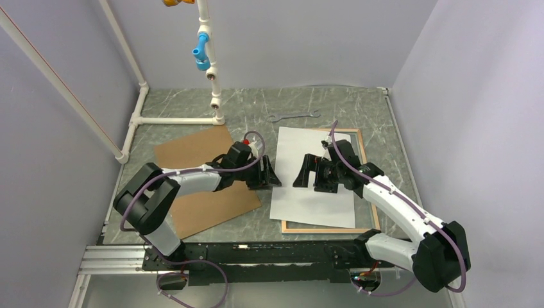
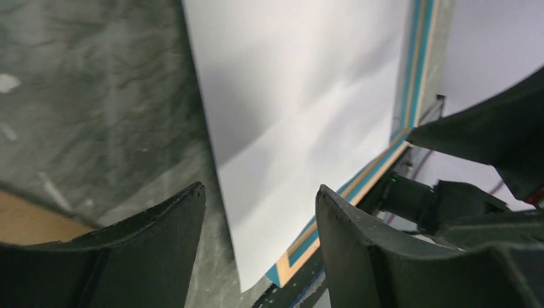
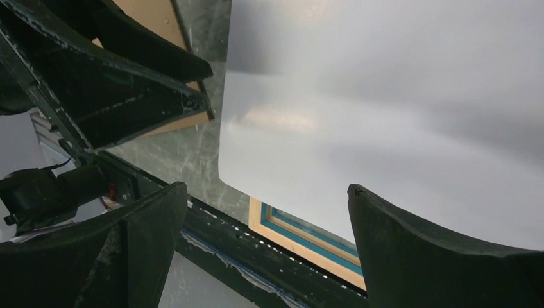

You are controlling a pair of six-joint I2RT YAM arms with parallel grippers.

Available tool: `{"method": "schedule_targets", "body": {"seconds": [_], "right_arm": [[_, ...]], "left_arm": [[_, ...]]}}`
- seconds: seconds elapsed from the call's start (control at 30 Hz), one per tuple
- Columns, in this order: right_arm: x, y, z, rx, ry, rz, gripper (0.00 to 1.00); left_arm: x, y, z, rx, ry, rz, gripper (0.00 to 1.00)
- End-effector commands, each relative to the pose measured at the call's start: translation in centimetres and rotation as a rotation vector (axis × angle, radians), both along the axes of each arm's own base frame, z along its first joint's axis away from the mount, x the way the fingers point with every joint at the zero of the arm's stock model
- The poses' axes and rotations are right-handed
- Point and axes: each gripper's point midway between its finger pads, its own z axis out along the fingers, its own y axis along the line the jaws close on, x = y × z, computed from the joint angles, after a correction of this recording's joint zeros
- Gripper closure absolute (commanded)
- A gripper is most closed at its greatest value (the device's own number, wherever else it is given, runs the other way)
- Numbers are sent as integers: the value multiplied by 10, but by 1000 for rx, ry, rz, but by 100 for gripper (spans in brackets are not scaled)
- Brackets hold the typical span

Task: Put the photo into the frame
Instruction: Adjust the photo in the photo frame.

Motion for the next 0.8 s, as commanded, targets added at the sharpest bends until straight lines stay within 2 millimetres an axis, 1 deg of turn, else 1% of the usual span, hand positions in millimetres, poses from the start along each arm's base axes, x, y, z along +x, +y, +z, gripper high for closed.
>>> {"method": "schedule_targets", "body": {"seconds": [0.0, 0.1, 0.2, 0.3, 0.4, 0.53, 0.77], "right_arm": [[0, 1, 1, 18, -20, 13, 3], [0, 1, 1, 25, -16, 13, 3], [1, 3, 4, 36, -18, 14, 3], [4, 5, 9, 47, -29, 10, 3], [6, 5, 12, 50, -34, 8, 3], [9, 5, 16, 52, -41, 7, 3], [11, 4, 24, 59, -61, -1, 3]], "left_arm": [[8, 17, -8, 139, -40, 38, 33], [7, 10, -15, 121, -22, 17, 36], [5, 1, -17, 72, -14, -7, 40], [3, -6, -16, 25, -9, -23, 46], [2, -7, -16, 15, -6, -27, 53], [0, -12, -12, -25, -9, -40, 65], [-3, -20, -4, -94, -13, -61, 95]]}}
